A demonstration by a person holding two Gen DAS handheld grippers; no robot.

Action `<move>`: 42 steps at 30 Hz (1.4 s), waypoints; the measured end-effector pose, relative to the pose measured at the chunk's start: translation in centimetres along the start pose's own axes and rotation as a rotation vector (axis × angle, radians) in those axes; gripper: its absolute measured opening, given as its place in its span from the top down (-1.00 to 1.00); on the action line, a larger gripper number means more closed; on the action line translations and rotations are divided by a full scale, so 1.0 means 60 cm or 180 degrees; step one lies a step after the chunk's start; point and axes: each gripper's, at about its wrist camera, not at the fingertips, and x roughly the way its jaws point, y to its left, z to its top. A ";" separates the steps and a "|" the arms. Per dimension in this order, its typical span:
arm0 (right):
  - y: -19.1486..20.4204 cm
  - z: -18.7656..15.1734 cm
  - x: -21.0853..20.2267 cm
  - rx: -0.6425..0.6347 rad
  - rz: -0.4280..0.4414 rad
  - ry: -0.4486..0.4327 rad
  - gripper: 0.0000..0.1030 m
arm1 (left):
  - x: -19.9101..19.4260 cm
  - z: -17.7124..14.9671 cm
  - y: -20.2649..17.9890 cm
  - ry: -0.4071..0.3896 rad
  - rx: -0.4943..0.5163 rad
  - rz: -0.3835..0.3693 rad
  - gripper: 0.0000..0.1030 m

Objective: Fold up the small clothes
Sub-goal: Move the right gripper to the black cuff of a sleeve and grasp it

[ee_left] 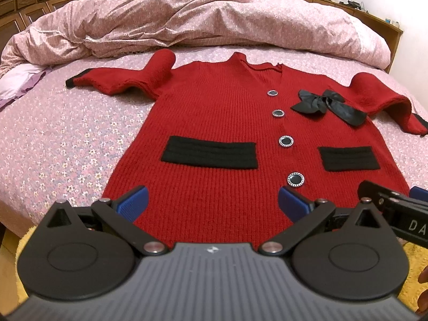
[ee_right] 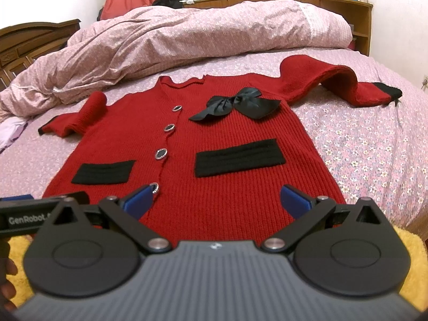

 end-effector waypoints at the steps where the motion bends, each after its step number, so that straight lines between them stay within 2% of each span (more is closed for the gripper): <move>1: -0.001 0.000 0.002 0.0010 -0.0003 0.0011 -1.00 | 0.002 0.002 0.000 0.0009 0.0003 0.0004 -1.00; 10: -0.027 0.031 0.020 0.0031 0.0033 0.0072 -1.00 | 0.030 0.023 0.006 0.0068 0.0112 -0.0001 -1.00; 18: -0.108 0.091 0.043 0.0168 -0.0212 -0.0045 -1.00 | 0.073 0.070 0.017 0.0142 0.0176 0.0069 -1.00; 23: -0.170 0.136 0.067 0.0228 -0.0495 -0.0173 -1.00 | 0.096 0.101 0.019 0.0139 0.0214 0.0159 -1.00; 32: -0.283 0.183 0.106 0.0683 -0.0726 -0.0194 -1.00 | 0.141 0.145 0.020 0.0206 0.0159 0.0207 -1.00; 37: -0.339 0.196 0.132 0.0942 -0.0846 -0.0210 -1.00 | 0.159 0.162 0.044 0.0241 0.0088 0.0253 -1.00; 42: -0.403 0.214 0.168 0.1232 -0.1173 -0.0236 -1.00 | 0.167 0.172 0.088 0.0232 -0.0021 0.0433 -1.00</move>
